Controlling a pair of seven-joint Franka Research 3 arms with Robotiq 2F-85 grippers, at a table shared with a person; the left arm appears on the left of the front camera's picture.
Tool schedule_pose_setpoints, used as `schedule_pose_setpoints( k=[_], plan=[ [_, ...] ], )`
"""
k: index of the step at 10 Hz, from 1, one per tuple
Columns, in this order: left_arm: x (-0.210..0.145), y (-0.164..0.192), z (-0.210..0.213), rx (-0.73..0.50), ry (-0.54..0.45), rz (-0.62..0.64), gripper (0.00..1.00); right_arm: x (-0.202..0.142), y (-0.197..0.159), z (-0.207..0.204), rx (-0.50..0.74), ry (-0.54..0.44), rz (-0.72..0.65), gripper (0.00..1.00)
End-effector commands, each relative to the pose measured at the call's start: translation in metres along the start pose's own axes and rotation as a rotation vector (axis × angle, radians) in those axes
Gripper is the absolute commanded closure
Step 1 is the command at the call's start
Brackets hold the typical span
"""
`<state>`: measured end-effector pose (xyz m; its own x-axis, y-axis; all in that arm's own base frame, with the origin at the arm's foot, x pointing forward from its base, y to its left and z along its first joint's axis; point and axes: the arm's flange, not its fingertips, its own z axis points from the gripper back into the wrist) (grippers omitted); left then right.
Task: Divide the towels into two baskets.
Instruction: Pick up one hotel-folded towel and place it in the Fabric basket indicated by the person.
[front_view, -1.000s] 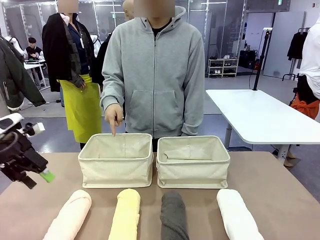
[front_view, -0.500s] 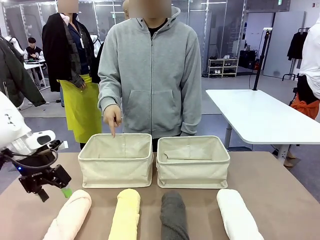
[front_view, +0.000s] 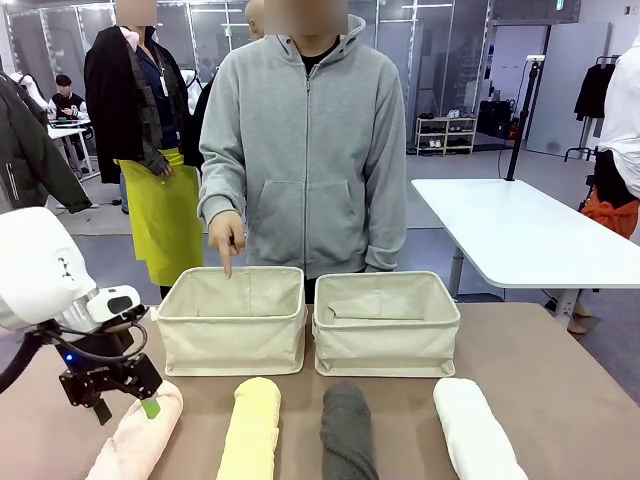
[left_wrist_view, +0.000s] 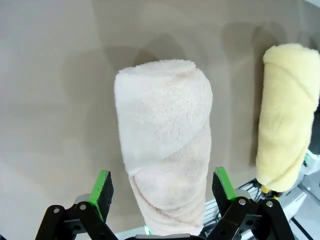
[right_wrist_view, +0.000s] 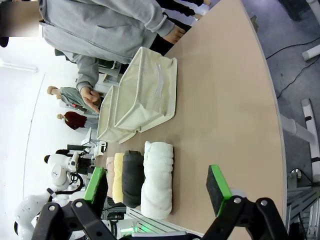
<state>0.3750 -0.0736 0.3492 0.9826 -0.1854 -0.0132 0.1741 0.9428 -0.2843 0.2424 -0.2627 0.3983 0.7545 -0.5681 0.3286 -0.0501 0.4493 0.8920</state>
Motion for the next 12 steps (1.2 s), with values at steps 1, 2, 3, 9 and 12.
schedule_pose_setpoints(
  k=[1, 2, 3, 9, 12],
  plan=[
    [-0.073, 0.002, -0.050, 0.015, -0.001, -0.014, 0.00, 0.000, 0.003, 0.001, 0.014, -0.012, 0.007, 0.00],
    [-0.076, 0.001, -0.057, 0.022, 0.016, -0.017, 0.00, 0.000, 0.003, 0.001, 0.014, -0.012, 0.007, 0.00],
    [-0.078, 0.002, -0.062, 0.031, 0.026, -0.016, 0.00, 0.000, 0.003, 0.001, 0.014, -0.012, 0.007, 0.00],
    [-0.085, -0.003, -0.073, 0.042, 0.035, -0.026, 0.39, 0.000, 0.003, 0.001, 0.014, -0.012, 0.007, 0.00],
    [-0.085, -0.007, -0.054, 0.029, 0.001, -0.038, 0.74, 0.000, 0.003, 0.001, 0.014, -0.012, 0.007, 0.00]
  ],
)
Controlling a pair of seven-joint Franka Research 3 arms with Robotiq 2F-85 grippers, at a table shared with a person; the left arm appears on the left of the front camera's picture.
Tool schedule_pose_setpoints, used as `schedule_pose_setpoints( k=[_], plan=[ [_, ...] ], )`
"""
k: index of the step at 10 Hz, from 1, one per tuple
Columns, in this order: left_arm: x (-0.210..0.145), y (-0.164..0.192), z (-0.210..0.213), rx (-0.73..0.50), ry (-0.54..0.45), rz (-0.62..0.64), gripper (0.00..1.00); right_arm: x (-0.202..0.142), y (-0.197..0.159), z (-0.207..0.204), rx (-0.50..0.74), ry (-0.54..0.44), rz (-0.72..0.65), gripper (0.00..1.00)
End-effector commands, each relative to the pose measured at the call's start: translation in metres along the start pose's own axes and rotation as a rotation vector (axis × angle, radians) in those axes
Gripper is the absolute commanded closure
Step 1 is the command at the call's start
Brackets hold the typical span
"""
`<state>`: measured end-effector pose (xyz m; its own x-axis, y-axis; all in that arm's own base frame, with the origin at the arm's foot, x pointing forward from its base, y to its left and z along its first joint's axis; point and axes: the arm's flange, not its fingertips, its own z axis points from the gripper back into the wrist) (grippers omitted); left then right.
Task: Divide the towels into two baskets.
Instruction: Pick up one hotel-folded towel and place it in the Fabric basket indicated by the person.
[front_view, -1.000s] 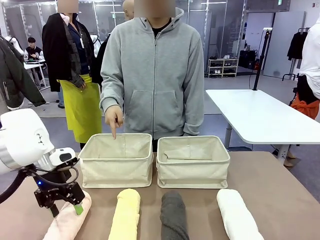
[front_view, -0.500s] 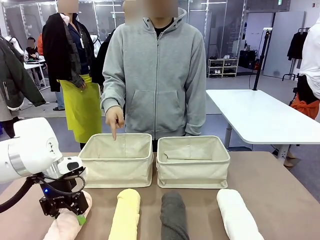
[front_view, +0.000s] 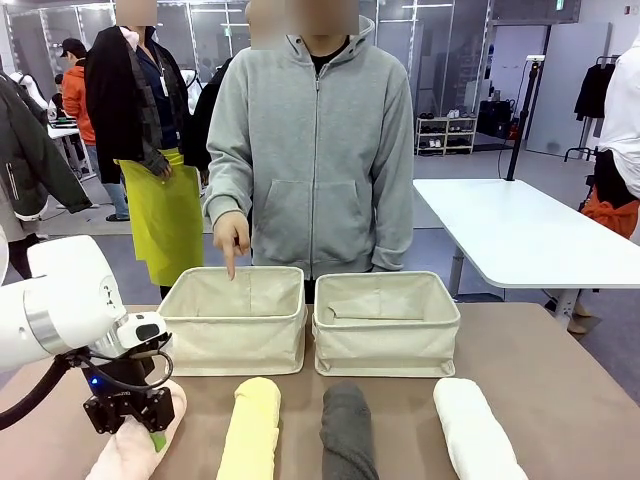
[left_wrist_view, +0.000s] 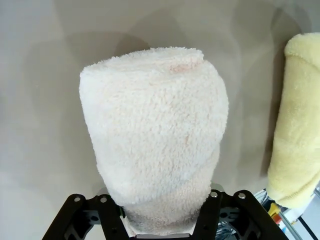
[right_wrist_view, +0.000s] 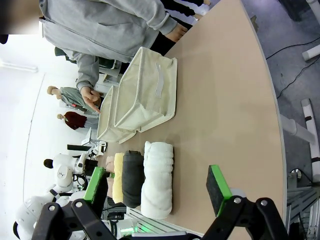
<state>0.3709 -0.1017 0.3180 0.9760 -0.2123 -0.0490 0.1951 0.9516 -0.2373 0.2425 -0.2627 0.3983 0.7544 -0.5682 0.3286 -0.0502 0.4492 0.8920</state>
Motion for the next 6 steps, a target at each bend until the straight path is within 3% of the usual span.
schedule_pose_setpoints(
  k=[1, 3, 6],
  plan=[
    [-0.087, 0.003, 0.016, -0.054, -0.086, -0.094, 0.74, 0.000, 0.002, 0.001, 0.014, -0.012, 0.007, 0.00],
    [-0.096, -0.008, 0.083, -0.080, -0.095, -0.276, 0.74, 0.000, 0.002, 0.001, 0.014, -0.012, 0.007, 0.00],
    [-0.099, -0.017, 0.131, -0.034, -0.096, -0.676, 0.74, 0.000, 0.002, 0.001, 0.014, -0.012, 0.007, 0.00]
  ],
)
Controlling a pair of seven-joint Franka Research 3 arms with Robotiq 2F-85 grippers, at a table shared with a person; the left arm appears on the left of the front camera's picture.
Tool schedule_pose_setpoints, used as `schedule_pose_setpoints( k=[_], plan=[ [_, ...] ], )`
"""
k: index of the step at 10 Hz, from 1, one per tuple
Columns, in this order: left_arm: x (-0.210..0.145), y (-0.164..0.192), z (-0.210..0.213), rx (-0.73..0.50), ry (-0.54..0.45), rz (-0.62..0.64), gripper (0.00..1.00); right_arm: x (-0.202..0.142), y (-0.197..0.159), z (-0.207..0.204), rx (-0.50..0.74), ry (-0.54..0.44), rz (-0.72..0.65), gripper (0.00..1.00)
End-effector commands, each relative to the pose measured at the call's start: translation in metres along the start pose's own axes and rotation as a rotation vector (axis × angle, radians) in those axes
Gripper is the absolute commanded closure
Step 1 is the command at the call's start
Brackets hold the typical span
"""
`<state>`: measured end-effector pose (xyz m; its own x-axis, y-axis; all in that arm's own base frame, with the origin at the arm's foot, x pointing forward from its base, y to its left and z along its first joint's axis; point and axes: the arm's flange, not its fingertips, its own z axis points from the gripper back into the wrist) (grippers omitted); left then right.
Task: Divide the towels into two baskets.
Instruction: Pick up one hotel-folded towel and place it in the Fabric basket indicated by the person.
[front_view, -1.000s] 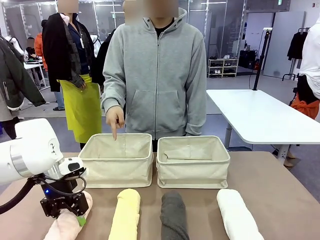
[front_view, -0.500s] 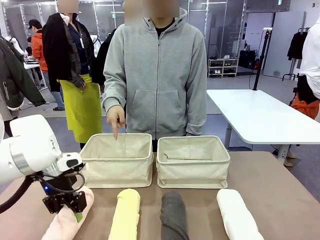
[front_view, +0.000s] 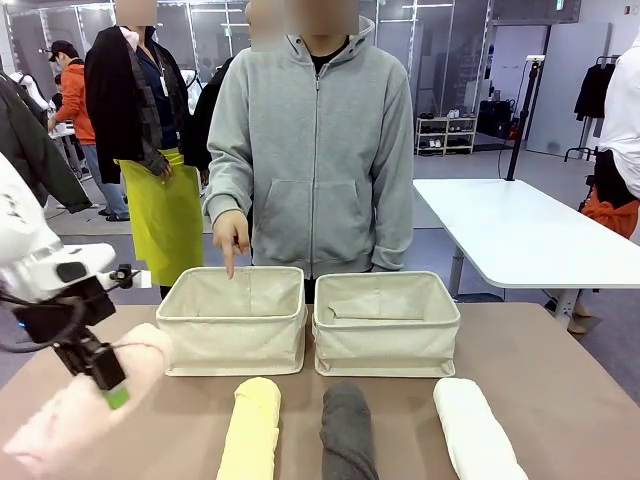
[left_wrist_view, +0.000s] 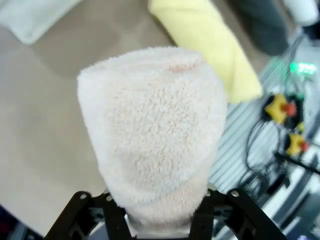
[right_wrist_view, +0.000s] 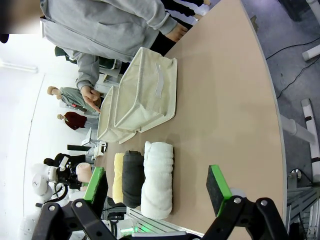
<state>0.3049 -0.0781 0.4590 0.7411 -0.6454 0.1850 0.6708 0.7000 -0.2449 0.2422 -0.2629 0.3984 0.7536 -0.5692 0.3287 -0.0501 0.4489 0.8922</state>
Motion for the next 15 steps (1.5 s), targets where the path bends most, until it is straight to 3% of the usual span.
schedule_pose_setpoints(
  k=[1, 2, 3, 4, 6, 7, 8, 10, 13, 15],
  plan=[
    [-0.020, -0.009, 0.004, 0.004, -0.012, -0.205, 0.74, 0.000, 0.003, 0.001, 0.014, -0.010, 0.007, 0.00],
    [-0.018, -0.012, 0.007, 0.000, -0.038, -0.243, 0.74, 0.000, 0.003, 0.001, 0.014, -0.010, 0.007, 0.00],
    [-0.016, -0.013, 0.010, -0.015, -0.110, -0.172, 0.74, 0.000, 0.003, 0.001, 0.014, -0.010, 0.007, 0.00],
    [-0.007, -0.011, 0.015, 0.020, -0.009, -0.196, 0.74, 0.000, 0.003, 0.001, 0.014, -0.010, 0.007, 0.00],
    [-0.007, -0.011, 0.015, 0.020, -0.009, -0.196, 0.74, 0.000, 0.003, 0.001, 0.014, -0.010, 0.007, 0.00],
    [-0.007, -0.011, 0.016, 0.011, -0.033, -0.205, 0.63, 0.000, 0.003, 0.001, 0.014, -0.010, 0.007, 0.00],
    [-0.017, -0.023, 0.040, 0.166, -0.030, -0.329, 0.63, 0.000, 0.003, 0.001, 0.014, -0.010, 0.007, 0.00],
    [0.033, -0.033, 0.062, 0.177, -0.009, -0.661, 0.63, 0.000, 0.003, 0.001, 0.014, -0.010, 0.007, 0.00],
    [0.124, -0.029, 0.067, 0.245, 0.051, -0.913, 0.63, 0.000, 0.003, 0.001, 0.014, -0.010, 0.007, 0.00],
    [0.172, -0.028, 0.058, 0.416, 0.123, -1.018, 0.63, 0.000, 0.003, 0.001, 0.014, -0.010, 0.007, 0.00]
  ],
)
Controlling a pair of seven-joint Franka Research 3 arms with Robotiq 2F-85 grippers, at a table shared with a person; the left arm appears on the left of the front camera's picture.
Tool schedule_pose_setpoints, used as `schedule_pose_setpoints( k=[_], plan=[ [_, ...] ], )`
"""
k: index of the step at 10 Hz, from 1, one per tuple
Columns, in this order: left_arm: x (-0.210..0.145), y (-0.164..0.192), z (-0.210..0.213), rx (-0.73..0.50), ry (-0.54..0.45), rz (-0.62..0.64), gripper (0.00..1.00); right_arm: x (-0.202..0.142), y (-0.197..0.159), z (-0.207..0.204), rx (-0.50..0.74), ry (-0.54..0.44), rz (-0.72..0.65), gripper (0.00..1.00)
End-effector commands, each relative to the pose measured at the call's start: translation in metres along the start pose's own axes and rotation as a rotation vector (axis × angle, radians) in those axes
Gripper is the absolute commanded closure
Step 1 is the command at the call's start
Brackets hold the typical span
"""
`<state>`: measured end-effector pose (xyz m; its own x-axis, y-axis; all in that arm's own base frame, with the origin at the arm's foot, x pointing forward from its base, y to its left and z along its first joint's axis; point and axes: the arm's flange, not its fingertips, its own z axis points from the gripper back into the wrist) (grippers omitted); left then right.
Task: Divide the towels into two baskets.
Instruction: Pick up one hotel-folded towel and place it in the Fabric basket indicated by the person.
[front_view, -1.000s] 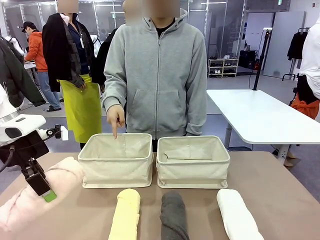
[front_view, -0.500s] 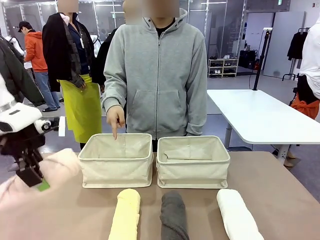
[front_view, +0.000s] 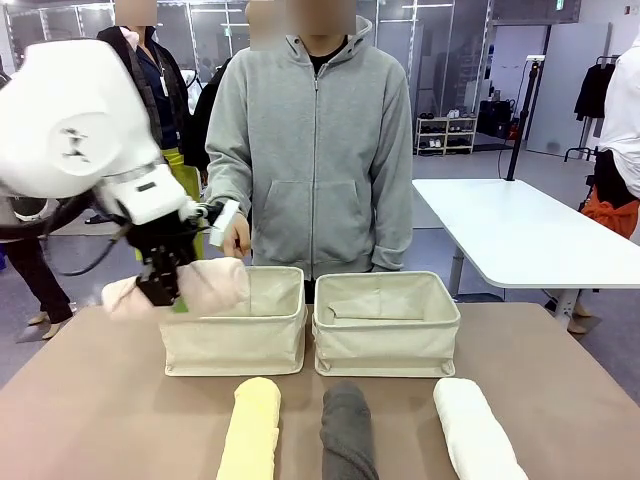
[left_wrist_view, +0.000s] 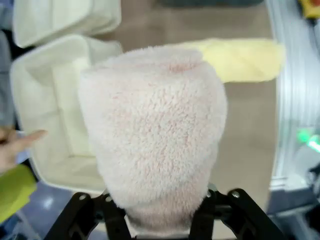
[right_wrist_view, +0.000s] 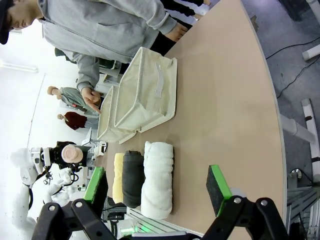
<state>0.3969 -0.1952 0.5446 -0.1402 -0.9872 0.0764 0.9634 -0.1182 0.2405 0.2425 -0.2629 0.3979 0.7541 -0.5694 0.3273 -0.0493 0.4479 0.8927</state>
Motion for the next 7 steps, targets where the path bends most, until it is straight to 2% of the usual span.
schedule_pose_setpoints(
  k=[1, 2, 4, 7],
  plan=[
    [-0.001, 0.047, -0.006, 0.100, 0.085, -0.110, 0.63, 0.000, 0.003, 0.001, 0.014, -0.011, 0.009, 0.00],
    [0.001, 0.073, -0.018, 0.087, 0.144, -0.103, 0.63, 0.000, 0.003, 0.001, 0.014, -0.011, 0.009, 0.00],
    [0.006, 0.125, -0.047, 0.035, 0.090, -0.041, 0.63, 0.000, 0.003, 0.001, 0.014, -0.011, 0.009, 0.00],
    [0.016, 0.174, -0.097, -0.039, 0.080, -0.002, 0.63, 0.000, 0.003, 0.001, 0.014, -0.011, 0.009, 0.00]
  ],
)
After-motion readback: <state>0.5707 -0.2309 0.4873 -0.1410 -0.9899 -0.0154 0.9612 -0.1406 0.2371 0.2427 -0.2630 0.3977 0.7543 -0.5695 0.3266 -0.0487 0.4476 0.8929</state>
